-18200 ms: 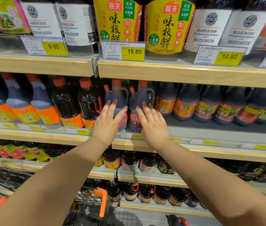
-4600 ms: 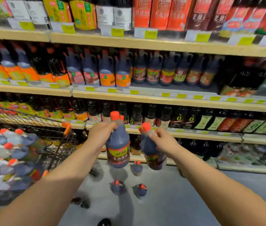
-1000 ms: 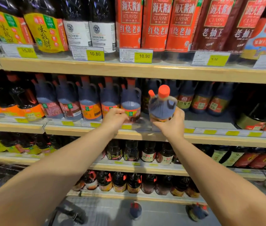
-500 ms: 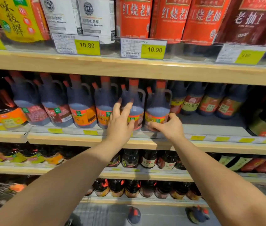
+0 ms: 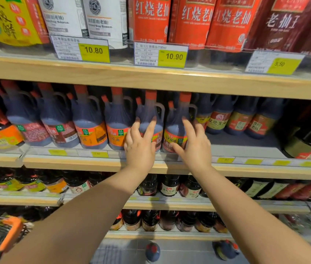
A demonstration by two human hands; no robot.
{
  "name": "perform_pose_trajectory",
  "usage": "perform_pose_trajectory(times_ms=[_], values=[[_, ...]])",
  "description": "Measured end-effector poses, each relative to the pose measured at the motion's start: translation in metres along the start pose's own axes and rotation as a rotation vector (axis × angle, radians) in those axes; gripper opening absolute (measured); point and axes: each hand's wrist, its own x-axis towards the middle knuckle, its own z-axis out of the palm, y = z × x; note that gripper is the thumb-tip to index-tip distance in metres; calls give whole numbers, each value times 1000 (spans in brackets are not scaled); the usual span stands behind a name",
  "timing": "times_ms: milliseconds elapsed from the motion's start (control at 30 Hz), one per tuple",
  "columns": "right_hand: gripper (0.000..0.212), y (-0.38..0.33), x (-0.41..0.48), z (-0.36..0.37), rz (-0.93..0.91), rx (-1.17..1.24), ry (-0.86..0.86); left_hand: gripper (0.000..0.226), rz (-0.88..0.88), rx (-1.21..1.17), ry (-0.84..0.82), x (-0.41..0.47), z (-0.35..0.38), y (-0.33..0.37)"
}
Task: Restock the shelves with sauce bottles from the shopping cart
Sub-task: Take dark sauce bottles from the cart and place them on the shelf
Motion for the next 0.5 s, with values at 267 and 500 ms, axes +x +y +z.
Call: perform_pose_trajectory(times_ms=[267,500], values=[[73,3,5,4,47,86,-36,70,-30,26,34,5,9,6],[71,6,13,7,95,166,-61,67,-37,8,43,13,10,5]])
